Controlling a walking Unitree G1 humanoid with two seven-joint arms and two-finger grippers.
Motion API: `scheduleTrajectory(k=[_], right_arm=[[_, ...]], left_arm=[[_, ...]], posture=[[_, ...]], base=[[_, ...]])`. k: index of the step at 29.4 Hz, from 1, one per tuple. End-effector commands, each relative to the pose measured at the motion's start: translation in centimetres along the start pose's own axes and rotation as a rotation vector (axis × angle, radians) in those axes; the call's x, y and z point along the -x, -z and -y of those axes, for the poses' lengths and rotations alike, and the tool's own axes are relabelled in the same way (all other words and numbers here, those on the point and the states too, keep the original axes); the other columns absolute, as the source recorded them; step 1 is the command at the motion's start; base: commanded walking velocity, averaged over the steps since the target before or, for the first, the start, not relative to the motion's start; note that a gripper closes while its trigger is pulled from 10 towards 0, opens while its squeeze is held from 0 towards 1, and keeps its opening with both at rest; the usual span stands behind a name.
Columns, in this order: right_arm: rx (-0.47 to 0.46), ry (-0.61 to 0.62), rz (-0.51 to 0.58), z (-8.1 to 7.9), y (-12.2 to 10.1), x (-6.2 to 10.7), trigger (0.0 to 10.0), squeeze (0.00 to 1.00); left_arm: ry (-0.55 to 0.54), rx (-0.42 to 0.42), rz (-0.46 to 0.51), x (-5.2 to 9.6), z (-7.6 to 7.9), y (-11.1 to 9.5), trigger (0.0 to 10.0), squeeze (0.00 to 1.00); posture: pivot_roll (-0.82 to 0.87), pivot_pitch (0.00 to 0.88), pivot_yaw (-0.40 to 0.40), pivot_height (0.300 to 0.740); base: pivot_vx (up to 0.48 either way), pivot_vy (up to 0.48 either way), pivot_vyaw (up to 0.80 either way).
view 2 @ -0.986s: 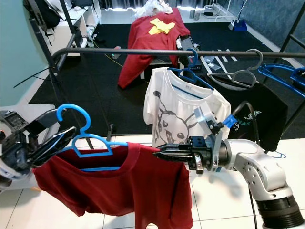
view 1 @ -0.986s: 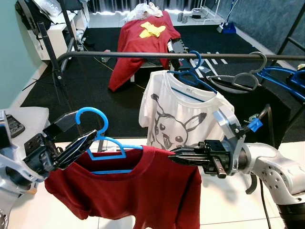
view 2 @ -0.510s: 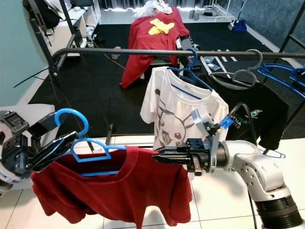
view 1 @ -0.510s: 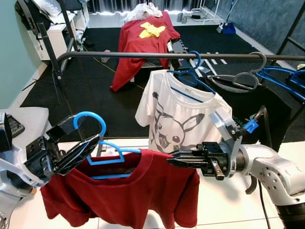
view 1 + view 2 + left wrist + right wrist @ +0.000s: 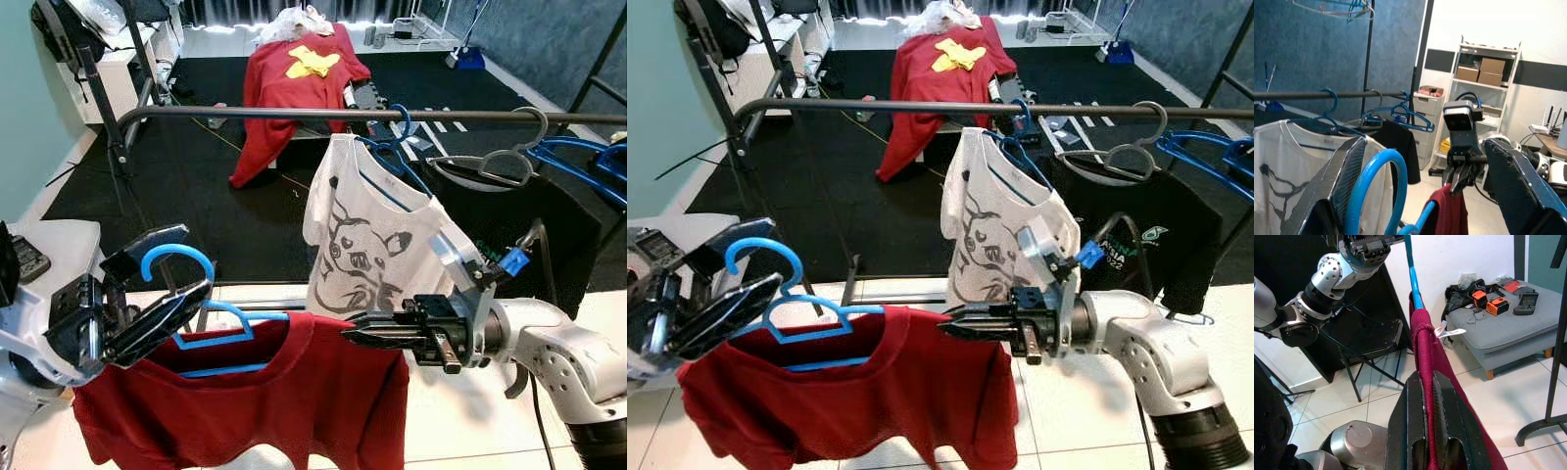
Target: Hang hanger
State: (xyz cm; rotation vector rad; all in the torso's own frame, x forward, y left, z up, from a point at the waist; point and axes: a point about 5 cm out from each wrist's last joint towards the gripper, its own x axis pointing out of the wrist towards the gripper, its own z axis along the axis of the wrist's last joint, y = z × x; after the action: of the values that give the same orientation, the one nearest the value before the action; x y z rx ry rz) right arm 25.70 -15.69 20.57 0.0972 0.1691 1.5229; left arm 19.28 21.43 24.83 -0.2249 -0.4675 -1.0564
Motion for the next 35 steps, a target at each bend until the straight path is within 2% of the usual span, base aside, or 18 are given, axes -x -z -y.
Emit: scheduleTrajectory(k=[1,2,3,6,7,8,9,27,28,29,35], right_arm=[[0.014,-0.028,0.016,-0.5,-0.3,-0.4,0.0,0.00],[0.014,-0.028,0.016,-0.5,-0.3,-0.4,0.0,0.00],[0.014,-0.028,0.016,-0.4,-0.4,-0.4,0.0,0.00],[0.015,-0.027,0.016,-0.4,-0.4,-0.3,0.0,0.00],[0.015,-0.025,0.017,-0.4,-0.5,-0.2,0.0,0.00],[0.015,-0.025,0.017,-0.4,-0.5,-0.2,0.0,0.00],[0.016,-0.024,0.017,-0.4,-0.5,-0.2,0.0,0.00],[0.027,-0.008,0.021,-0.1,-0.5,-0.4,0.0,0.00],[0.037,0.019,0.029,0.2,-0.5,-0.6,7.6,0.72],[0.050,0.044,0.035,0.5,-0.5,-0.7,10.0,1.00],[0.059,0.082,0.051,0.9,-0.6,-0.4,10.0,1.00]], left_arm=[[0.038,-0.007,-0.029,-0.2,0.4,-0.2,5.9,0.00],[0.038,-0.007,-0.029,-0.2,0.4,-0.2,5.9,0.00],[0.041,-0.004,-0.041,-0.2,0.5,0.0,4.0,0.00],[0.038,-0.003,-0.052,-0.2,0.5,0.1,4.0,0.00],[0.037,-0.001,-0.059,-0.2,0.5,0.3,0.9,0.00],[0.037,-0.001,-0.059,-0.2,0.5,0.3,0.9,0.00],[0.038,0.000,-0.064,-0.2,0.5,0.3,0.0,0.00],[0.039,-0.014,-0.052,-0.6,0.4,0.1,0.0,0.00],[0.037,-0.018,-0.041,-0.7,0.4,0.0,0.0,0.00],[0.034,-0.022,-0.035,-0.8,0.4,0.0,0.0,0.00],[0.019,-0.038,-0.034,-0.8,0.1,-0.2,0.0,0.00]], posture=[[-0.07,0.104,0.015,0.740],[-0.07,0.104,0.015,0.740],[-0.06,0.103,0.013,0.740],[-0.07,0.104,0.012,0.740],[-0.07,0.105,0.012,0.740],[-0.07,0.105,0.012,0.740],[-0.07,0.104,0.011,0.740],[-0.06,0.101,0.012,0.740],[-0.06,0.100,0.012,0.740],[-0.06,0.101,0.013,0.740],[-0.06,0.100,0.013,0.740]], base=[[0.000,0.000,0.00],[0.000,0.000,0.00],[0.000,0.000,0.00],[0.000,0.000,0.00],[0.000,0.000,0.00],[0.000,0.000,0.00],[0.000,0.000,0.00],[0.000,0.000,0.00],[0.000,0.000,0.00],[0.000,0.000,0.00],[0.000,0.000,0.00]])
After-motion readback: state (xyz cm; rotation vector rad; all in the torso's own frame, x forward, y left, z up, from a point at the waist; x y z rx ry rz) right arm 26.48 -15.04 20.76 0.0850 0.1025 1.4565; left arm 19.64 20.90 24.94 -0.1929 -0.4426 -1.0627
